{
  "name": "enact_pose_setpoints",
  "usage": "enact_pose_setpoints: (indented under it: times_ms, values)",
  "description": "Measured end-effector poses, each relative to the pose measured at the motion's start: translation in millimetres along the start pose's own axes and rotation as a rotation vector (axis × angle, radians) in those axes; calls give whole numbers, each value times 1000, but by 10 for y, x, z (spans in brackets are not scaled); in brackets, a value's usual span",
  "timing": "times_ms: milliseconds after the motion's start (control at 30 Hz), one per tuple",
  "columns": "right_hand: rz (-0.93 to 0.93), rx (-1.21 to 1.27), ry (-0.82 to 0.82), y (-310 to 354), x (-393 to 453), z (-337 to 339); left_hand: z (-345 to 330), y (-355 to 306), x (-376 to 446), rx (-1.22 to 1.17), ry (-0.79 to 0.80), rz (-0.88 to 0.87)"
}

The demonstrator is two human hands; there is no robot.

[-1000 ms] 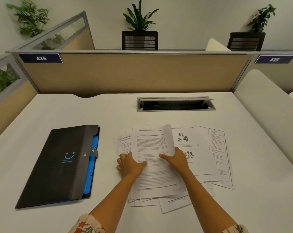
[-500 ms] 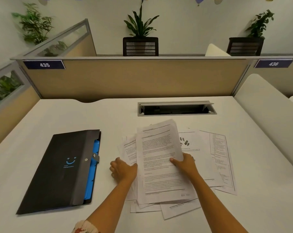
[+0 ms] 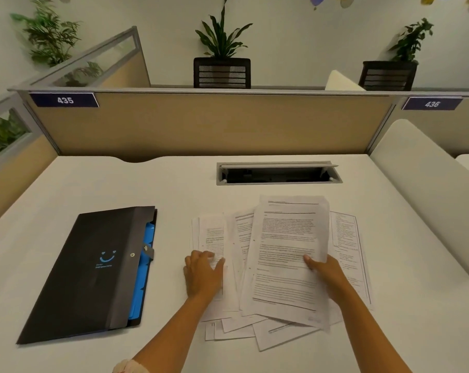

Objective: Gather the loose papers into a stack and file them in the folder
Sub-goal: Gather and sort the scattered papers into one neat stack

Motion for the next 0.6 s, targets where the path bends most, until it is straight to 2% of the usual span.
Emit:
enact_pose_setpoints:
  times_ms: [100,200,267,400,500,600]
  values:
    - [-16,133,67,-55,-121,-91,-49,-147,-36,-355,170,88]
    - [3,178,143,-69,-211,-181,-80,-209,4,-532,295,147]
    - [80,42,101,-44,-227,-224,-95,-224,37,-528,333,172]
    - [171,-308,-66,16,-142,-338,-165,-248,77,-206,235,98]
    - [163,-545,-127,75,-111,-458,-192,-297,71,-323,241,157]
    - [148,-500,-101,120,-129,-590,-180,-342,89,-524,248,305]
Point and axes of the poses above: each hand's wrist, its own x-axis towards the middle knuckle, its own z-axis out of the back of the hand, y = z × x, the point moved 1 cm from there along x, towards the middle knuckle, and after that the axes turned 6 degrees about -y, right-handed, at the moved point
